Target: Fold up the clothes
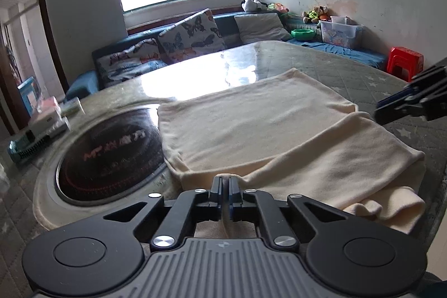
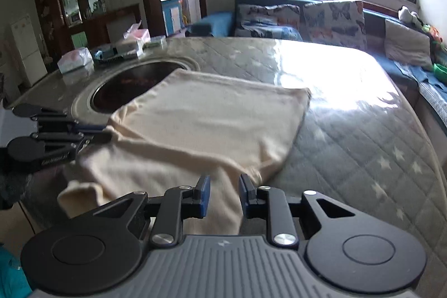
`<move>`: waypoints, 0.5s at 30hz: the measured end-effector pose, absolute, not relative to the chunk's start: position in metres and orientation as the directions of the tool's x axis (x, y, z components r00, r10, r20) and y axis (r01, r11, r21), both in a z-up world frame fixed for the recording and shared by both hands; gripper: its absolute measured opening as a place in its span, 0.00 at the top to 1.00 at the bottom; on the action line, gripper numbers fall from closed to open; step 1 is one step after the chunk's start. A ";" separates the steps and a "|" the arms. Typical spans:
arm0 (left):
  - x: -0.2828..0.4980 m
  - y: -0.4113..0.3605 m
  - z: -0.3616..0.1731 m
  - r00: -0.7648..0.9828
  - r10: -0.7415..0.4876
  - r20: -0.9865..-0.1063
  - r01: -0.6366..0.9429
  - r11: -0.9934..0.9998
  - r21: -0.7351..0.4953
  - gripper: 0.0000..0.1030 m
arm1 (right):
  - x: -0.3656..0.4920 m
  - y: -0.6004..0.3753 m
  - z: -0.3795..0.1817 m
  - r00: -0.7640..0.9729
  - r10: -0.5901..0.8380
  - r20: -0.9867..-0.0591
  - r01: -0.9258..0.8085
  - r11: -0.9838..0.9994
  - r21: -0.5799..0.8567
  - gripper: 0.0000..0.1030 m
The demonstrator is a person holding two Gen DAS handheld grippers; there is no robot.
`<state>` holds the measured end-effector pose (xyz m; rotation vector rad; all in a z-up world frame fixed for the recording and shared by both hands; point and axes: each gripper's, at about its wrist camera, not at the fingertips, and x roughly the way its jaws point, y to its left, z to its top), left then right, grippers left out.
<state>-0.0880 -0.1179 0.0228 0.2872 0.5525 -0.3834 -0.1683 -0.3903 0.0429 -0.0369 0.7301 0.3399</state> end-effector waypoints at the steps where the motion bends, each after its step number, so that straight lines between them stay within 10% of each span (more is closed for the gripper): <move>1: -0.088 -0.117 0.025 0.791 -0.273 -0.547 0.423 0.891 0.167 0.96 | -0.164 -0.388 0.042 0.696 0.294 -0.655 -0.320 0.944 0.083 0.79; 15: -0.083 -0.108 0.032 0.784 -0.283 -0.552 0.422 0.896 0.139 0.84 | -0.151 -0.379 0.028 0.709 0.282 -0.646 -0.305 0.949 0.080 0.78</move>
